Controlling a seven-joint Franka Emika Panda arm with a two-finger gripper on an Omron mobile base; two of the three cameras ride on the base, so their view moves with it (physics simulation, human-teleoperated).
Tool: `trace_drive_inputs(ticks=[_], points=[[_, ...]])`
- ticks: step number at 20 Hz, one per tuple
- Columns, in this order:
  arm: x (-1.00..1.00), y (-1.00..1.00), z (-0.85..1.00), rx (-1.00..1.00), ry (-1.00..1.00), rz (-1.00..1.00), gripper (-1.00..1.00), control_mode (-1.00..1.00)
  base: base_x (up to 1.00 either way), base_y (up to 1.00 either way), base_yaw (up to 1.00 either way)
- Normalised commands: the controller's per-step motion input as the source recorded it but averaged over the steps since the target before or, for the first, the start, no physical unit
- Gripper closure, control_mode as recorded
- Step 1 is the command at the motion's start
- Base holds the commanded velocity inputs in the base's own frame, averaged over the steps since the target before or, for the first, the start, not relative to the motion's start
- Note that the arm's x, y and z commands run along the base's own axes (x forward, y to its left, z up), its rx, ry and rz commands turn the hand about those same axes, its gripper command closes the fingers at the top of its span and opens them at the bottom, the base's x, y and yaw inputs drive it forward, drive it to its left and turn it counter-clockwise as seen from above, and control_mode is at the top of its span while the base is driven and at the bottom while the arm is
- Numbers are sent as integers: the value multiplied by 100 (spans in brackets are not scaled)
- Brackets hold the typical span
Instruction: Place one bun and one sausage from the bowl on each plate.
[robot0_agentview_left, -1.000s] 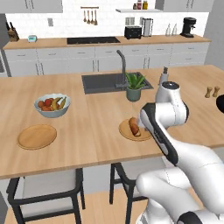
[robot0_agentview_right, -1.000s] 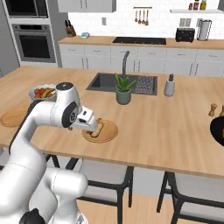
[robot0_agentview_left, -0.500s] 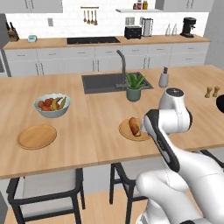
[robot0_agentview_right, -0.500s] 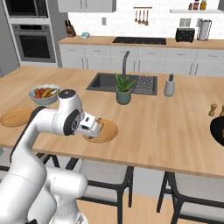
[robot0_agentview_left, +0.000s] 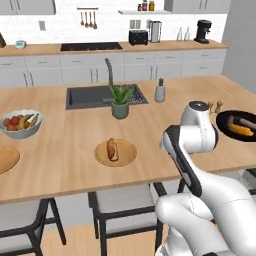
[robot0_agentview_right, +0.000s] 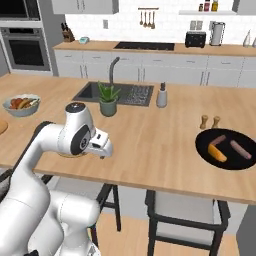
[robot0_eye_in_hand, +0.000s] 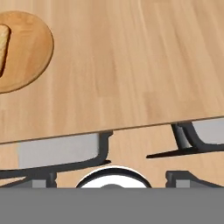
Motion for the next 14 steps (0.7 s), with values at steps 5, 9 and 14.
trace_drive_inputs(ticks=[5,9,14], points=[[0,0,0,0,0,0,-100,100,-1,-100,0],[0,0,0,0,0,0,-100,100,0,-100,0],[0,0,0,0,0,0,-100,100,0,-100,-1]])
